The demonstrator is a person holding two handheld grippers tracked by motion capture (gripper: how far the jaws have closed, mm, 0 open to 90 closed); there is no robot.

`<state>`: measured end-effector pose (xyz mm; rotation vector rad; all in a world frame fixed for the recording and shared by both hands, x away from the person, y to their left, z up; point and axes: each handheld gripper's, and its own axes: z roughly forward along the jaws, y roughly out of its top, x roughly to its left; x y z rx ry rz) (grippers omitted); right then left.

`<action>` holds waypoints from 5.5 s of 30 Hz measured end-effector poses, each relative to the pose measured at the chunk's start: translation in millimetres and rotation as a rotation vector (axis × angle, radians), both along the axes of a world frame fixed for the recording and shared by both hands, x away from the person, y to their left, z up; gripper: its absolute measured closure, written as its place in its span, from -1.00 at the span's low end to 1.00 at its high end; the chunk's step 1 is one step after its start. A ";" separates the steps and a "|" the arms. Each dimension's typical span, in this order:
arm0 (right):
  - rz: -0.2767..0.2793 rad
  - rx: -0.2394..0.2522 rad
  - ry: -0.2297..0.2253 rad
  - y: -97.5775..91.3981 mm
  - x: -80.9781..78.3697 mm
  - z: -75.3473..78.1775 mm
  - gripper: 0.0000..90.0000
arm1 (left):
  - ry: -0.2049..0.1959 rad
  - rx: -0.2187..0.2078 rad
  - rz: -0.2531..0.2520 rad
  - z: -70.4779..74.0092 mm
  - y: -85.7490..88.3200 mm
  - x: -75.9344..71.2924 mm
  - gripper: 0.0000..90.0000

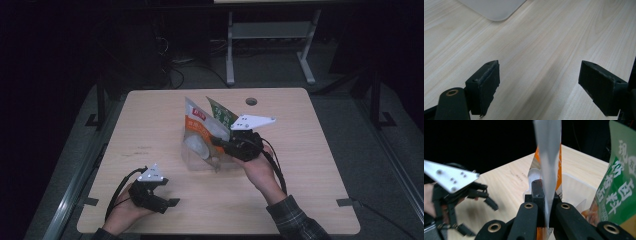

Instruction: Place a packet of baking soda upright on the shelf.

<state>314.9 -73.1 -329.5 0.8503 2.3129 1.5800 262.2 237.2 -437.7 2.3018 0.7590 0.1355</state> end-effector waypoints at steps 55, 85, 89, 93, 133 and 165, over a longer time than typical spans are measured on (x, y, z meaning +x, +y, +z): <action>-0.150 0.013 0.028 44.5 38.2 -27.4 1.00 | 0.023 0.018 -0.021 -3.1 -4.3 -0.3 -0.63; -0.134 -0.052 0.066 47.8 44.5 -46.9 0.73 | 0.028 0.009 -0.029 -4.8 -7.5 -1.6 -0.63; -0.157 -0.084 0.070 45.2 40.7 -44.7 0.21 | 0.022 0.007 -0.036 -4.4 -8.2 -1.5 -0.63; -0.152 -0.116 0.068 43.5 39.4 -45.3 0.00 | 0.018 0.007 -0.036 -4.2 -9.0 -1.5 -0.64; 0.090 -0.195 0.004 -26.1 -14.8 -55.9 -0.30 | -0.050 -0.069 -0.061 1.5 -6.8 -7.3 -0.65; -0.009 -0.275 -0.006 -133.9 -62.4 -106.7 -0.46 | -0.054 -0.031 -0.150 -3.0 -14.1 -12.2 -0.65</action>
